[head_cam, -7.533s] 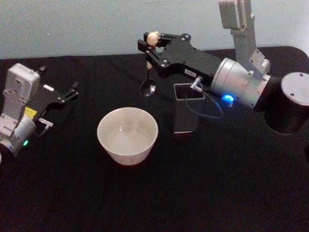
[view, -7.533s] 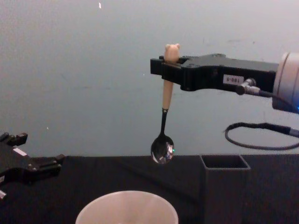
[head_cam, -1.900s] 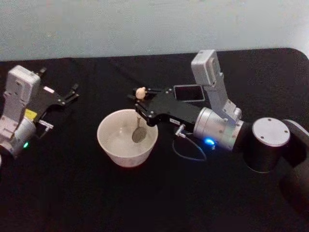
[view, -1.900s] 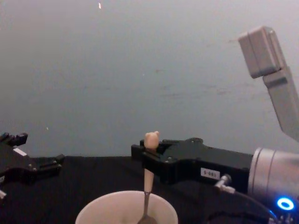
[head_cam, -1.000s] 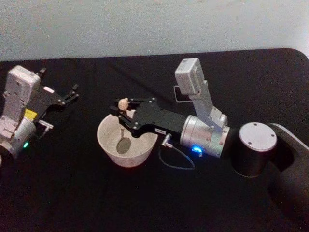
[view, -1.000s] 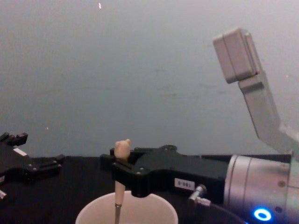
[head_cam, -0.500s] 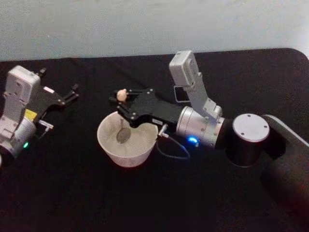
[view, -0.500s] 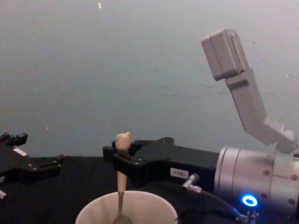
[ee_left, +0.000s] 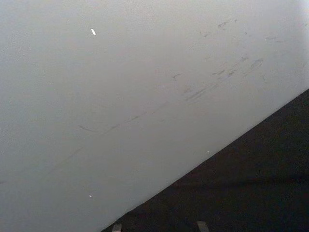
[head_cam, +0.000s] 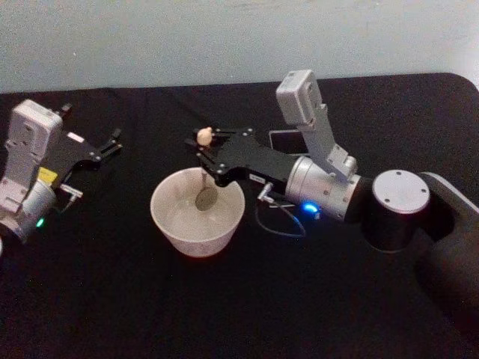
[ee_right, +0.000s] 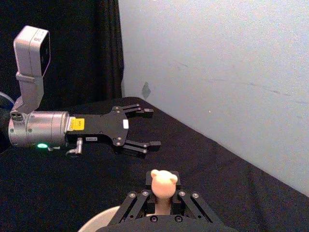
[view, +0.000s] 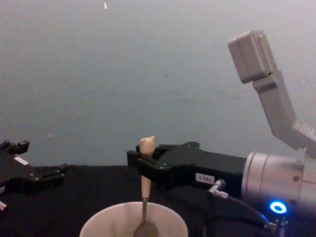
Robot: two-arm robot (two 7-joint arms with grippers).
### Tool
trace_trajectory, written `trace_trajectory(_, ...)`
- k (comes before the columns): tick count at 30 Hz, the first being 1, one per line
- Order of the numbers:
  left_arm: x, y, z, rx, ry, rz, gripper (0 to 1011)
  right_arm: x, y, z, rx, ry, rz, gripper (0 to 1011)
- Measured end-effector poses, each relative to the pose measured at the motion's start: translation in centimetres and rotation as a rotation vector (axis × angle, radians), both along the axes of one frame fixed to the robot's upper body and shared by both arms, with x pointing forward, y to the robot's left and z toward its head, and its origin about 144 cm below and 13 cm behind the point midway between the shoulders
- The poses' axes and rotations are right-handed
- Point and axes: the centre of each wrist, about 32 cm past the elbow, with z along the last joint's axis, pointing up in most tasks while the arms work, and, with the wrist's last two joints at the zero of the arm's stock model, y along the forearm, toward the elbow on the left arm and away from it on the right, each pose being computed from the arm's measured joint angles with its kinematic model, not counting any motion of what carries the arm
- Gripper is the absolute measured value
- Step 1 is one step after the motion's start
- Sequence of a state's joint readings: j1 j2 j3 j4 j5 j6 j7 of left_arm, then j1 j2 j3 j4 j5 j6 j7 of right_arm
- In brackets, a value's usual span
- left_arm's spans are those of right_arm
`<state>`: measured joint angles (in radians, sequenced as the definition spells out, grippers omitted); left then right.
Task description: Pick up the stirring spoon with one hand, stir inside the cup, then place it back in its original position.
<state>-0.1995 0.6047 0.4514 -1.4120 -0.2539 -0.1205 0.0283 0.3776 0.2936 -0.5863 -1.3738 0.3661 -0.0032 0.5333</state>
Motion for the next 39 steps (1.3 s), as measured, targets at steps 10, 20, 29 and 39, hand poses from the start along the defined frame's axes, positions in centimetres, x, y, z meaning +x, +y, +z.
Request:
trace_trajectory(10,0.0,0.0,0.0,0.0,0.0,0.0,1001,-0.9,-1.4,0.2,-0.004,0.004,-0.013,168)
trace_trajectory(20,0.0,0.0,0.0,0.0,0.0,0.0,1001,-2.4,-1.7,0.1,-0.007,0.02,0.025,168)
trace_trajectory(29,0.0,0.0,0.0,0.0,0.0,0.0,1001,-3.2,-1.1,-0.1,-0.009,0.037,0.068,168)
trace_trajectory(39,0.0,0.0,0.0,0.0,0.0,0.0,1001,-3.1,0.1,0.0,-0.003,0.038,0.108,168)
